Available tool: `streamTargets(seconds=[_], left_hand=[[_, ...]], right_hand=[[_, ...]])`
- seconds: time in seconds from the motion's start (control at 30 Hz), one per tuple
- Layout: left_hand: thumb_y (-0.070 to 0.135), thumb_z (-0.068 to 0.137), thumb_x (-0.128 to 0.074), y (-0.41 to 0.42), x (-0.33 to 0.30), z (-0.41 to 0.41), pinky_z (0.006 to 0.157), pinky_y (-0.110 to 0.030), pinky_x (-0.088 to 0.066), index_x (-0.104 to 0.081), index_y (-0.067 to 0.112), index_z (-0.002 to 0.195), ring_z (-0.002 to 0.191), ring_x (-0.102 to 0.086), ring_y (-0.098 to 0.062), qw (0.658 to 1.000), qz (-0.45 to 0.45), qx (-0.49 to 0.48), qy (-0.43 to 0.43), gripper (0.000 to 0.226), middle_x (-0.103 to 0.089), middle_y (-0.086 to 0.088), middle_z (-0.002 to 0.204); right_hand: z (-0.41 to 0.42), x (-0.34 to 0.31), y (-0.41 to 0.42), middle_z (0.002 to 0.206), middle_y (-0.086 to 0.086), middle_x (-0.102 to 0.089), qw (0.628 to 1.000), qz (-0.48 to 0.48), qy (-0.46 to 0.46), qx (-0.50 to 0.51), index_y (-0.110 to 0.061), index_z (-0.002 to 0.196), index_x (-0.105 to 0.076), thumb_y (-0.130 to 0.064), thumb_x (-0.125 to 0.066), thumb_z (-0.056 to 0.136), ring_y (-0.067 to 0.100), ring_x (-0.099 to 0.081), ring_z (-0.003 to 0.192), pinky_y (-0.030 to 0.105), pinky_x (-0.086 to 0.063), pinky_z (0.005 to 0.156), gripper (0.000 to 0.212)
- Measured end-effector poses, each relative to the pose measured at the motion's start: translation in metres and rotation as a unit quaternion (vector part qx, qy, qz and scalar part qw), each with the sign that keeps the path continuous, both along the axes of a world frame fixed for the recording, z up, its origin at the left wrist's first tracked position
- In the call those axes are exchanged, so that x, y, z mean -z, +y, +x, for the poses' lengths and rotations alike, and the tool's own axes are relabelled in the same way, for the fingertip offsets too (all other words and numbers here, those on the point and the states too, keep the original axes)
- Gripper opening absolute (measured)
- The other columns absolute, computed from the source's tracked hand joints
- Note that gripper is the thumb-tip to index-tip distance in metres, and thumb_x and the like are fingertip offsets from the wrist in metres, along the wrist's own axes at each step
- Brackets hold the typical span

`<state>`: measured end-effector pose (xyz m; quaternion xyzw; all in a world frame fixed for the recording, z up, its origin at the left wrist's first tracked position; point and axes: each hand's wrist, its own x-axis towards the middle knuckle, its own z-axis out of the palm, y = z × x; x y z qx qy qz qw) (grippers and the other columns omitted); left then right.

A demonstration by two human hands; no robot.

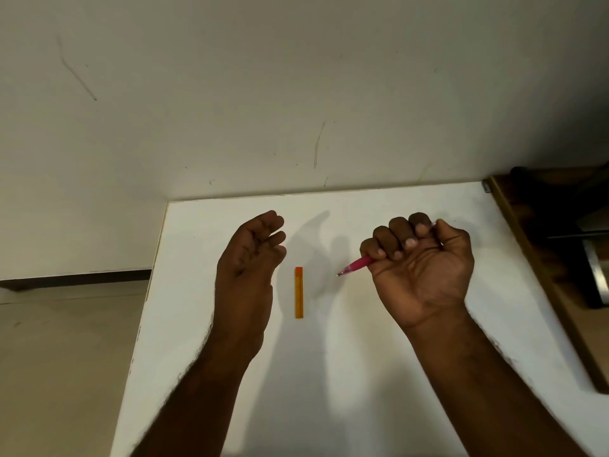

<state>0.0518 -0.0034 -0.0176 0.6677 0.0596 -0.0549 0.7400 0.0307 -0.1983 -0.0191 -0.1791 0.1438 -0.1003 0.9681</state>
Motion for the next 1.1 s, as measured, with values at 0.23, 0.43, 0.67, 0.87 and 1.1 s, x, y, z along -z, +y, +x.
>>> streamTargets(seconds=[0.23,0.43,0.67,0.87,1.1], left_hand=[[0.008,0.092,-0.062,-0.0023,-0.0011,-0.0005,0.100,-0.031,-0.050,-0.065,0.028,0.126,0.124,-0.059,-0.007,0.992,0.123,-0.006,-0.042,0.040,-0.067,0.016,0.129],[0.023,0.081,-0.060,-0.0052,-0.0061,-0.0028,0.101,-0.035,-0.051,-0.067,0.029,0.119,0.116,-0.066,-0.009,0.996,0.086,-0.008,-0.015,0.040,-0.070,0.014,0.124],[0.021,0.083,-0.059,-0.0060,-0.0046,-0.0038,0.100,-0.046,-0.054,-0.069,0.029,0.116,0.109,-0.070,-0.016,0.996,0.083,-0.009,-0.001,0.035,-0.072,0.011,0.122],[0.019,0.085,-0.060,-0.0073,-0.0023,-0.0037,0.097,-0.043,-0.055,-0.069,0.028,0.114,0.108,-0.071,-0.016,0.998,0.066,-0.008,0.011,0.033,-0.072,0.010,0.122],[0.001,0.095,-0.054,-0.0096,-0.0008,-0.0041,0.095,-0.042,-0.054,-0.069,0.024,0.115,0.102,-0.073,-0.014,0.998,0.064,0.004,0.007,0.033,-0.073,0.007,0.120]], right_hand=[[0.0014,-0.0005,-0.0030,0.059,-0.002,-0.038,1.000,0.006,-0.006,-0.003,-0.016,0.068,-0.045,-0.035,-0.025,0.098,0.016,-0.029,0.053,0.029,-0.034,0.055,0.041],[0.0009,-0.0008,-0.0031,0.059,-0.001,-0.037,1.000,0.002,-0.006,-0.003,-0.016,0.068,-0.045,-0.032,-0.032,0.093,0.016,-0.029,0.053,0.028,-0.034,0.056,0.033],[0.0004,0.0012,-0.0037,0.058,-0.002,-0.037,1.000,-0.005,0.003,0.003,-0.016,0.067,-0.045,-0.032,-0.037,0.089,0.016,-0.027,0.053,0.029,-0.032,0.056,0.029],[-0.0004,0.0033,-0.0033,0.058,-0.002,-0.037,1.000,-0.005,0.015,0.005,-0.016,0.067,-0.046,-0.033,-0.038,0.090,0.016,-0.028,0.053,0.028,-0.034,0.055,0.030],[-0.0050,0.0022,-0.0006,0.058,-0.001,-0.037,1.000,-0.011,0.009,0.014,-0.016,0.067,-0.045,-0.034,-0.041,0.086,0.016,-0.028,0.053,0.029,-0.033,0.055,0.027]])
